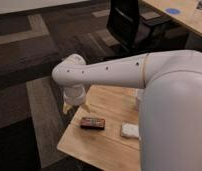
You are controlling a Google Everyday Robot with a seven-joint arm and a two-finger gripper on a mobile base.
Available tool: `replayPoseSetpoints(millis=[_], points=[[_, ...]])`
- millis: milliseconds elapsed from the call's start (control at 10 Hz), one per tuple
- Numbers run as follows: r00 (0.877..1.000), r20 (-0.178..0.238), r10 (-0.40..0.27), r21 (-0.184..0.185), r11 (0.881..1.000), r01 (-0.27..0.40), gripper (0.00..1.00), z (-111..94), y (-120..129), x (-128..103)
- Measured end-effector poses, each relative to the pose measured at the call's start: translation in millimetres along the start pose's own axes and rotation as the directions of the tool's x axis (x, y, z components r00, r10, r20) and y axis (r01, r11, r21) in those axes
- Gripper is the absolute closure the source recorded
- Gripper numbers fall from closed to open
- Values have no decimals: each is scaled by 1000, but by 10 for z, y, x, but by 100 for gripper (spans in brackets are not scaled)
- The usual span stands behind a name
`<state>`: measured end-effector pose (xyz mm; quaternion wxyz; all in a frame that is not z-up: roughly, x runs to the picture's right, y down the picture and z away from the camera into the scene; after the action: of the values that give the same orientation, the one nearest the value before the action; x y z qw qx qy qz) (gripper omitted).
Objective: Place the pepper on the white sponge
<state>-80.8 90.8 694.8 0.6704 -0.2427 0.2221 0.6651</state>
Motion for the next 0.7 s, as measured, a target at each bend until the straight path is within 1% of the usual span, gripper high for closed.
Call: replayPoseSetpoints(millis=[100, 200, 300, 400, 500, 600, 700], points=[[1000, 17, 24, -4, 1000, -24, 35, -42, -131, -1], [997, 42, 59, -12, 998, -58, 35, -130, -337, 12], [996, 57, 73, -18, 997, -72, 35, -194, -510, 15], [995, 62, 73, -24, 997, -71, 35, -223, -599, 16], [996, 62, 63, -28, 998, -61, 35, -260, -814, 25], [997, 64, 51, -18, 999, -50, 35, -309, -1130, 26], [998, 62, 19, -18, 1000, -17, 35, -350, -1347, 32]])
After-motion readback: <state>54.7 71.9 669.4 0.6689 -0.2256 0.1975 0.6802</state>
